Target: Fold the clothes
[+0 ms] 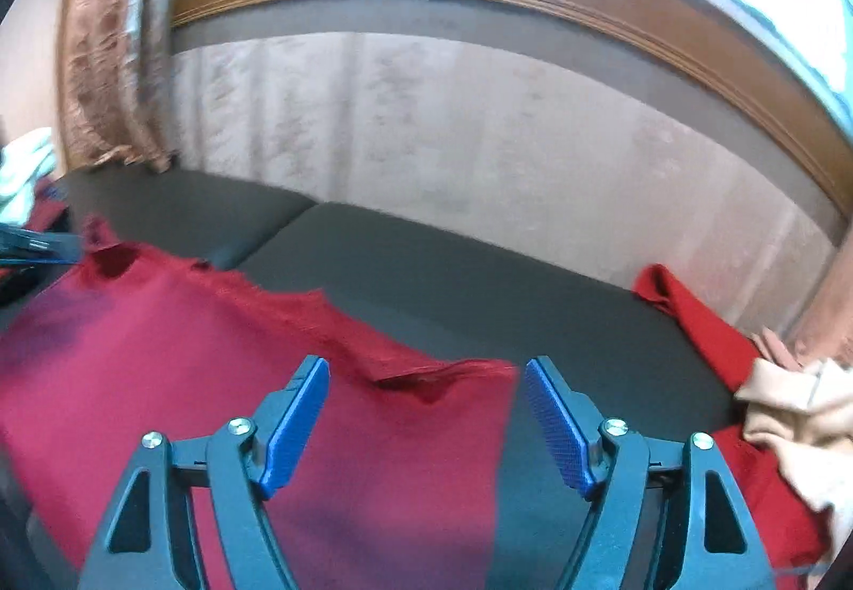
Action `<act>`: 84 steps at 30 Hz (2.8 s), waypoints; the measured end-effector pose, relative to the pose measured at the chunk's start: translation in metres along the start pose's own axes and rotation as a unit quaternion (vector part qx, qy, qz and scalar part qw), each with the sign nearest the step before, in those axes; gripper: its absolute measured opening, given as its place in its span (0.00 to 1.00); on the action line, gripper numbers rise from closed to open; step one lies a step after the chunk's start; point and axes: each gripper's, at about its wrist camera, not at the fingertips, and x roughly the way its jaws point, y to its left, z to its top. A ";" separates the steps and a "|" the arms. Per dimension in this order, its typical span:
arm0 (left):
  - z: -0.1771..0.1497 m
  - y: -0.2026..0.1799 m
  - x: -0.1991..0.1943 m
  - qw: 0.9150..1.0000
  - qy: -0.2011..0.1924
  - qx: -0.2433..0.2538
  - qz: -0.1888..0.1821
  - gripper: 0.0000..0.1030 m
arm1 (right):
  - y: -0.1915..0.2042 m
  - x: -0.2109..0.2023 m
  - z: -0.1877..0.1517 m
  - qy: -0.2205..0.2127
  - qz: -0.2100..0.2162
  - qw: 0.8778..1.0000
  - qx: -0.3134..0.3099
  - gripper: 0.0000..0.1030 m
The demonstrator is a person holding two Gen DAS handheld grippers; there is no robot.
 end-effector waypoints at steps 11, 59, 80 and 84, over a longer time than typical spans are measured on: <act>-0.012 0.052 0.007 0.991 -0.058 -0.095 0.075 0.12 | -0.010 0.101 -0.013 0.090 0.146 0.980 0.104 0.80; -0.096 0.041 -0.102 0.993 -0.072 -0.041 0.087 0.28 | -0.005 -0.059 -0.120 0.093 0.244 0.950 0.169 0.94; -0.151 0.069 -0.120 0.998 -0.016 -0.049 -0.019 0.06 | -0.003 0.036 -0.046 0.057 0.215 0.962 0.158 1.00; -0.153 0.062 -0.123 1.000 0.009 -0.028 -0.010 0.05 | -0.008 0.035 -0.049 0.049 0.229 0.957 0.171 1.00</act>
